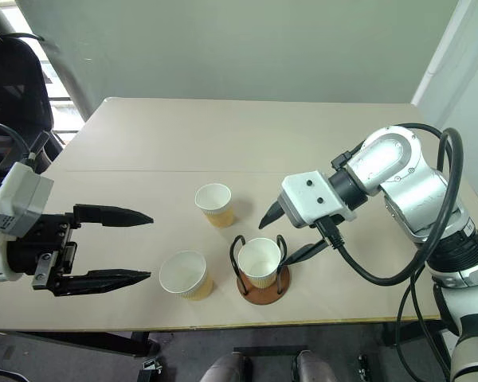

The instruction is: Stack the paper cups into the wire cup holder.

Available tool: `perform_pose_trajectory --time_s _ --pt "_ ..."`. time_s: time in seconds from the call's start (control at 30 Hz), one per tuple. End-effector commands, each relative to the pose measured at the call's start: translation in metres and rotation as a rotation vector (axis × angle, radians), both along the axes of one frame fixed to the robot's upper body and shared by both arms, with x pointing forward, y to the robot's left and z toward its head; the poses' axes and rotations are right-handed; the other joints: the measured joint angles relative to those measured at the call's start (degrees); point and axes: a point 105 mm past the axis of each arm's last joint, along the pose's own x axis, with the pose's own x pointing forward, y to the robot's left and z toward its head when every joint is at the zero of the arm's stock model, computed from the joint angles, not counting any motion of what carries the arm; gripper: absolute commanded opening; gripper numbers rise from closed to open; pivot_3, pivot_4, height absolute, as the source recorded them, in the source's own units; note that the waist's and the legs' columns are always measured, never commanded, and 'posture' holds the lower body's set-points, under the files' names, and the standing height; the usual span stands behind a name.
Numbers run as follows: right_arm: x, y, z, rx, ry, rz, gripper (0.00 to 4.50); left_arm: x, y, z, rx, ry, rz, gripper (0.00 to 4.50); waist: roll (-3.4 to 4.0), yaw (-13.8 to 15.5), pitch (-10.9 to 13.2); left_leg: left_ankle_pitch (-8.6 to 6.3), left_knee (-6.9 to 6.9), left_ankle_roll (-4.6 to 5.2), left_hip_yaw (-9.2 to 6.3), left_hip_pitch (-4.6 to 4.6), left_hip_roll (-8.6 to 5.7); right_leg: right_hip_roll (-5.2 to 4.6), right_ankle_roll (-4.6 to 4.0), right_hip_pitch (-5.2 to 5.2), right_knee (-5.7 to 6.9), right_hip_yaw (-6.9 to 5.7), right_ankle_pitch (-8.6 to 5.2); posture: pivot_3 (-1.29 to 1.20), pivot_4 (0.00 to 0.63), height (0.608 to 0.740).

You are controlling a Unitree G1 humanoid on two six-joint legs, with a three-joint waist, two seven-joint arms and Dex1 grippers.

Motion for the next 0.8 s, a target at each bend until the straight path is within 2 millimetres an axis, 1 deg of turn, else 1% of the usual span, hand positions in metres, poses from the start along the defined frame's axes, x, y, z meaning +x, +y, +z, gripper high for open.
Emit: perform_pose_trajectory --time_s 0.03,0.07,0.1,0.13,0.17,0.2,0.23,0.27,0.3,0.37,0.4,0.43,0.5,0.6,0.67,0.73,0.8 --pt "0.022 -0.024 0.021 0.124 0.002 -0.221 4.46 0.008 0.008 -0.015 0.180 0.006 -0.018 4.50 -0.02 0.2 0.0 0.00 0.00 0.00 0.00 0.00 0.00 0.00 0.00 0.00 0.00 0.00 0.00 0.00 0.150 0.740" --pt "0.027 -0.040 0.028 0.189 0.040 -0.316 4.46 0.012 0.015 -0.025 0.252 0.021 -0.010 4.50 0.01 0.4 0.0 0.00 0.02 0.00 -0.02 -0.03 0.00 0.00 0.00 0.01 -0.02 0.00 0.00 0.00 0.150 0.740" --pt "0.029 -0.050 0.033 0.232 0.065 -0.373 4.46 0.014 0.020 -0.031 0.297 0.030 -0.006 4.50 0.01 0.6 0.0 0.00 0.04 0.00 -0.01 -0.05 -0.04 -0.02 -0.01 -0.01 -0.02 0.07 0.01 0.00 0.150 0.740" --pt "0.027 -0.066 0.039 0.302 0.125 -0.435 4.46 0.015 0.024 -0.036 0.329 0.042 -0.011 4.50 -0.01 0.8 0.0 0.00 0.04 0.01 -0.02 -0.13 -0.05 -0.03 -0.01 -0.04 -0.05 0.07 0.01 0.00 0.150 0.740" --pt "0.024 -0.075 0.043 0.350 0.166 -0.471 4.46 0.016 0.029 -0.040 0.350 0.050 -0.017 4.50 -0.05 0.9 0.0 -0.03 0.05 0.02 -0.01 -0.17 -0.06 -0.04 -0.01 -0.06 -0.06 0.07 0.01 0.00 0.150 0.740" --pt "0.008 -0.099 0.053 0.496 0.281 -0.482 4.46 0.013 0.026 -0.044 0.351 0.082 -0.047 4.50 -0.21 1.1 -0.1 -0.07 0.05 0.00 -0.01 -0.23 -0.05 -0.04 0.00 -0.12 -0.05 0.07 0.01 0.00 0.150 0.740" --pt "-0.006 -0.119 0.059 0.612 0.356 -0.496 4.46 0.011 0.023 -0.047 0.344 0.113 -0.074 4.50 -0.34 1.1 -0.1 -0.11 -0.01 -0.05 -0.02 -0.36 -0.04 -0.03 -0.01 -0.28 -0.06 0.05 0.00 0.00 0.150 0.740" --pt "-0.017 -0.137 0.057 0.692 0.396 -0.541 4.46 0.009 0.020 -0.050 0.339 0.142 -0.103 4.50 -0.45 1.3 -0.2 -0.15 0.00 -0.09 -0.03 -0.42 -0.02 -0.02 0.00 -0.29 -0.06 0.01 -0.04 0.00 0.150 0.740" --pt "-0.026 -0.148 0.053 0.734 0.416 -0.580 4.46 0.008 0.017 -0.053 0.342 0.159 -0.127 4.50 -0.54 1.8 -0.2 -0.20 -0.02 -0.15 -0.03 -0.45 -0.01 -0.02 -0.03 -0.32 -0.09 0.01 -0.10 0.00 0.150 0.740" --pt "-0.037 -0.151 0.041 0.741 0.417 -0.644 4.46 0.013 0.015 -0.056 0.359 0.159 -0.158 4.50 -0.50 2.0 -0.2 -0.32 0.01 -0.35 -0.03 -0.41 -0.03 -0.03 0.18 -0.23 -0.02 0.00 -0.24 0.00 0.150 0.740" --pt "-0.040 -0.148 0.040 0.760 0.412 -0.650 4.46 0.014 0.012 -0.056 0.359 0.161 -0.188 4.50 -0.48 1.9 -0.2 -0.47 0.02 -0.49 -0.01 -0.29 -0.04 -0.03 0.18 -0.24 0.00 0.06 -0.25 0.00 0.150 0.740" --pt "-0.042 -0.145 0.039 0.775 0.408 -0.655 4.46 0.014 0.009 -0.054 0.357 0.164 -0.215 4.50 -0.46 1.5 -0.2 -0.63 0.00 -0.40 -0.02 -0.32 -0.04 -0.01 0.23 -0.24 0.01 0.05 -0.22 0.00 0.150 0.740" --pt "-0.043 -0.138 0.037 0.795 0.405 -0.655 4.46 0.013 0.005 -0.049 0.352 0.177 -0.267 4.50 -0.45 0.2 -0.2 -0.62 -0.02 -0.42 -0.01 -0.22 0.04 0.11 0.25 -0.24 0.06 0.07 -0.18 0.00 0.150 0.740" --pt "-0.049 -0.130 0.040 0.817 0.397 -0.636 4.46 0.011 0.005 -0.045 0.368 0.202 -0.309 4.50 -0.43 -0.4 -0.2 -0.57 -0.05 -0.32 -0.02 -0.10 0.12 0.21 0.18 -0.03 0.05 0.10 -0.24 0.00 0.150 0.740" --pt "-0.058 -0.125 0.045 0.833 0.407 -0.593 4.46 0.007 0.005 -0.051 0.392 0.237 -0.334 4.50 -0.35 -0.4 -0.2 -0.50 -0.02 -0.22 -0.03 -0.01 0.17 0.25 0.09 -0.05 0.03 0.10 -0.30 0.00 0.150 0.740" --pt "-0.069 -0.117 0.044 0.803 0.433 -0.557 4.46 -0.001 0.002 -0.057 0.409 0.282 -0.375 4.50 -0.31 -0.2 -0.1 -0.44 -0.01 -0.14 -0.03 -0.08 0.17 0.25 0.21 -0.04 0.00 0.10 -0.32 0.00 0.150 0.740" --pt "-0.077 -0.112 0.043 0.776 0.442 -0.546 4.46 -0.004 0.000 -0.059 0.419 0.293 -0.396 4.50 -0.31 -0.1 -0.1 -0.44 -0.01 -0.09 -0.04 -0.13 0.18 0.25 0.26 -0.03 -0.02 0.11 -0.35 0.00 0.150 0.740"
